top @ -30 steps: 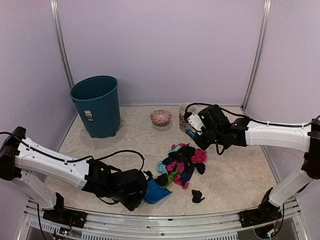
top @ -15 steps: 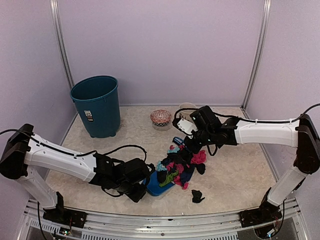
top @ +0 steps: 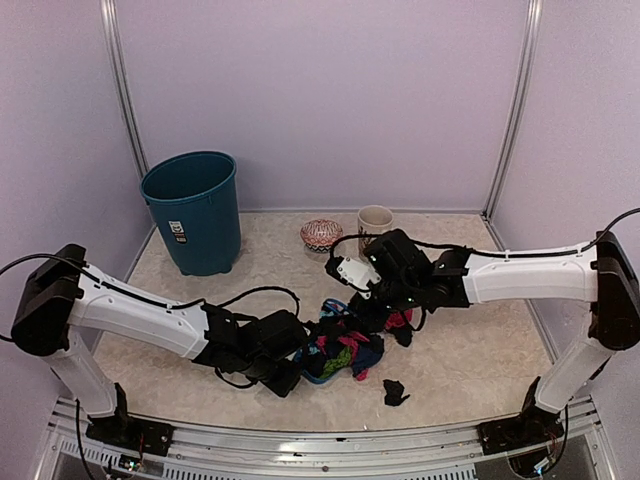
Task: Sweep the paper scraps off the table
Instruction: Sweep the paper scraps into the dustpan.
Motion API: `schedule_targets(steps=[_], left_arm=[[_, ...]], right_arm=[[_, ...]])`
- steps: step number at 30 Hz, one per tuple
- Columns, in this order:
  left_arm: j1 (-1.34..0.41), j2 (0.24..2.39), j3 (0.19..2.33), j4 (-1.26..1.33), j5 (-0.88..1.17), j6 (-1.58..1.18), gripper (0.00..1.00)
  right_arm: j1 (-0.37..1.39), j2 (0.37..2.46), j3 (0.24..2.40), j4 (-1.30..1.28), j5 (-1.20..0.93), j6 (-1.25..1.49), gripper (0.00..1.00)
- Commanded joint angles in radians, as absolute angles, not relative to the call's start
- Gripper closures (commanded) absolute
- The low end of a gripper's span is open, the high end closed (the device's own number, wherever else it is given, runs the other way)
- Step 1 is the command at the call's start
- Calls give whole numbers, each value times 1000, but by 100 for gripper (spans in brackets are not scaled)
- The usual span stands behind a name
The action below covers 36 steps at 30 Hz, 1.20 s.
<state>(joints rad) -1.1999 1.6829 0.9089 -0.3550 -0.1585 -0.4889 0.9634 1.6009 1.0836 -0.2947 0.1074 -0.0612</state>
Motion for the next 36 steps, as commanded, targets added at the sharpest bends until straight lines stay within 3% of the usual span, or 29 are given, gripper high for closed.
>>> schedule_targets(steps=[1, 12, 36], left_arm=[[-1191, 1713, 902, -334, -141, -495, 100], [-1191, 1691, 846, -242, -165, -515, 100], [-1239, 1614, 729, -49, -295, -516, 100]], right_arm=[[997, 1582, 1061, -307, 73, -4, 100], [1031, 1515, 1047, -289, 11, 44, 100], [1041, 1446, 1065, -313, 122, 93, 100]])
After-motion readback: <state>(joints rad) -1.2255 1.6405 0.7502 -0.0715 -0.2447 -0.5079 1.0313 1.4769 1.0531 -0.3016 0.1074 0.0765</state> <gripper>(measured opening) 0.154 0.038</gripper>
